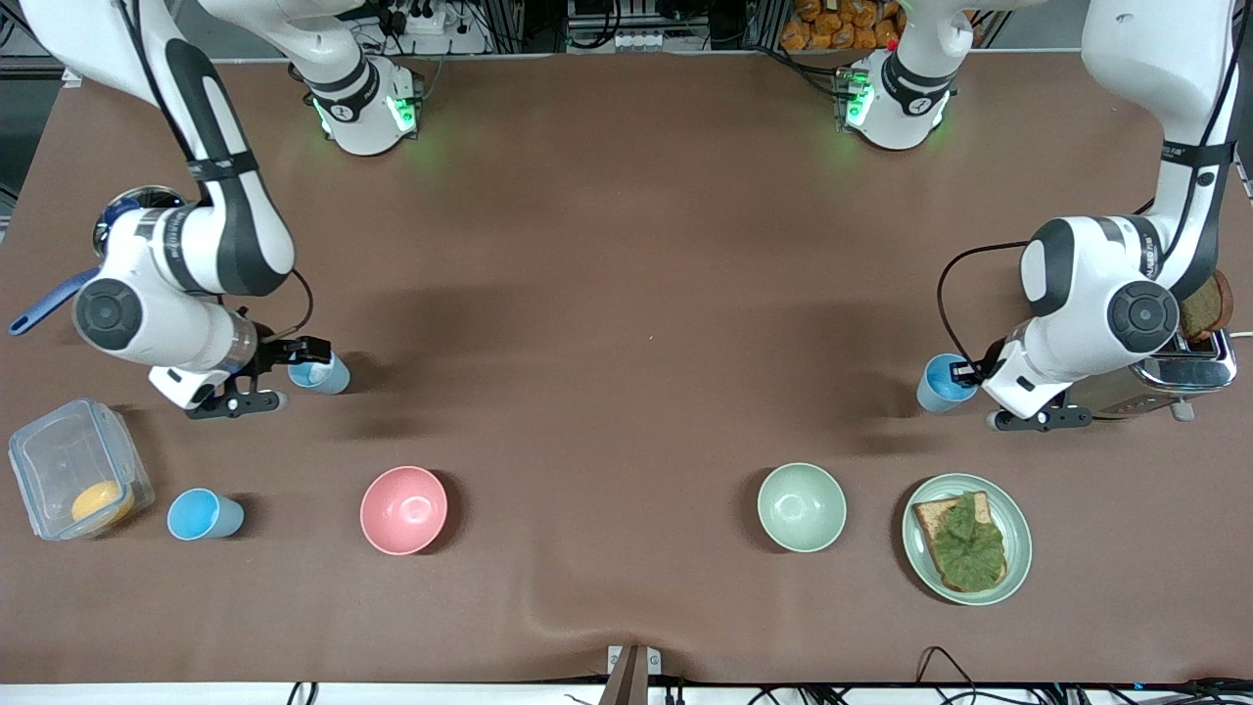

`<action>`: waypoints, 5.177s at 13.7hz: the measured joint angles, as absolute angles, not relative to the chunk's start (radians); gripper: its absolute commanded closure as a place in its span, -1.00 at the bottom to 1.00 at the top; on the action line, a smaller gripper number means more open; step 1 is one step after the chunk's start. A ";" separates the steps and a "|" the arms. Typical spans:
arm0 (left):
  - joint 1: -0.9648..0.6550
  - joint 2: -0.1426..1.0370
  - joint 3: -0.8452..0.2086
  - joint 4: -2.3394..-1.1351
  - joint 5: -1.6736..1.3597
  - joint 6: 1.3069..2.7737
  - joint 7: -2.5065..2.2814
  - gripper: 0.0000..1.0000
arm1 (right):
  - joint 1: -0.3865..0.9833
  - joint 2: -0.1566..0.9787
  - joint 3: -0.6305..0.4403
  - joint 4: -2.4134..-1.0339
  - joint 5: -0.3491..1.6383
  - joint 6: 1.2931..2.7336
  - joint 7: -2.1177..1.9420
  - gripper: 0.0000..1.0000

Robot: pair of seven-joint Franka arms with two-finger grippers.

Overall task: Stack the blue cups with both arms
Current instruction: 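Grasp the blue cup holding the white wad with the right gripper, then carry the held cup to the table middle and set it down, then lower the left gripper's cup onto the middle cup while the right gripper withdraws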

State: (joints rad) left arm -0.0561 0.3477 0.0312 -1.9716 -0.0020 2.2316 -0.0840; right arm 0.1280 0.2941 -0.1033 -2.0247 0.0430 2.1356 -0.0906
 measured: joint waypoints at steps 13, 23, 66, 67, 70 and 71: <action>-0.064 0.345 0.027 -1.873 -0.057 2.230 -0.282 1.00 | 0.208 0.314 -0.104 -2.192 0.043 2.402 0.003 1.00; 0.004 0.313 0.041 -1.862 -0.057 2.174 -0.263 1.00 | 0.237 0.345 -0.100 -1.997 0.102 2.107 0.035 1.00; -0.131 0.267 -0.300 -1.831 -0.045 2.013 -0.659 1.00 | 0.325 0.292 -0.144 -1.425 0.216 1.524 0.190 -1.00; -0.167 0.270 -0.318 -1.829 -0.044 2.013 -0.721 1.00 | 0.279 0.287 -0.144 -1.405 0.184 1.494 0.091 -1.00; -0.308 0.299 -0.328 -1.812 -0.043 2.013 -0.870 1.00 | 0.213 0.243 -0.143 -1.377 0.050 1.432 -0.084 -1.00; -0.352 0.315 -0.329 -1.806 -0.043 2.012 -0.903 1.00 | 0.189 0.228 -0.142 -1.377 0.043 1.421 -0.098 -1.00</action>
State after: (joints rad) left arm -0.3520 0.3155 -0.3286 -1.8064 -0.0432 2.0125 -0.9025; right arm 0.1888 0.2280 -0.1419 -1.3770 0.0432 1.4207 -0.0978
